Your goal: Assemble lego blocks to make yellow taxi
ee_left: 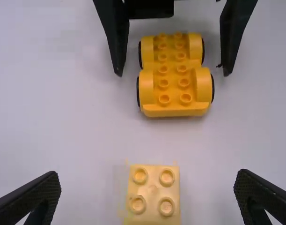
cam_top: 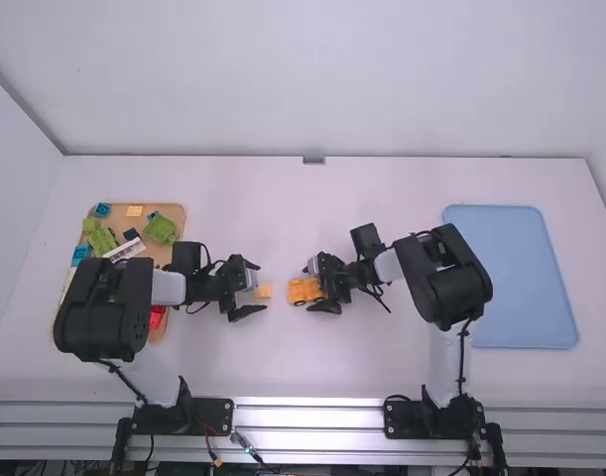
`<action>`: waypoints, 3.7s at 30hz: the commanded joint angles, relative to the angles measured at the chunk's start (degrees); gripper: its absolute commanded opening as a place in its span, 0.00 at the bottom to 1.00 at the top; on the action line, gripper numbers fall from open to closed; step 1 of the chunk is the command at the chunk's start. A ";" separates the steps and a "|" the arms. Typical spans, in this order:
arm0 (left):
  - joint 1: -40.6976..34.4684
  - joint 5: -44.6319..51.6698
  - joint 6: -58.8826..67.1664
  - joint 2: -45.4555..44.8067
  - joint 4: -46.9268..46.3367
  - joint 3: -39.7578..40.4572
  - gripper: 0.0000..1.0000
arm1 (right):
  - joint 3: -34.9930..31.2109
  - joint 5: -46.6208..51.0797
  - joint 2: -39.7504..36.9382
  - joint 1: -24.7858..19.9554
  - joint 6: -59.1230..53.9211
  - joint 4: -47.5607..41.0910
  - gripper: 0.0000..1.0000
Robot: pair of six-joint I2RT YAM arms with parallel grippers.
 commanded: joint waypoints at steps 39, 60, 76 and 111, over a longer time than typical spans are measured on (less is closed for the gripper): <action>-4.55 -5.81 5.51 8.41 -10.43 7.74 0.29 | 0.26 -0.59 0.87 -0.35 4.46 0.55 0.99; -4.46 -4.22 -4.13 1.77 -7.30 7.74 0.02 | 0.13 0.02 0.90 -0.37 4.39 1.16 0.98; -11.82 -4.20 -8.09 -2.97 -8.28 7.74 0.02 | -7.72 0.55 0.90 -0.39 7.48 16.48 0.90; -16.79 -2.82 -10.97 2.21 0.90 8.87 0.02 | -7.41 5.03 0.90 0.55 14.97 19.19 0.54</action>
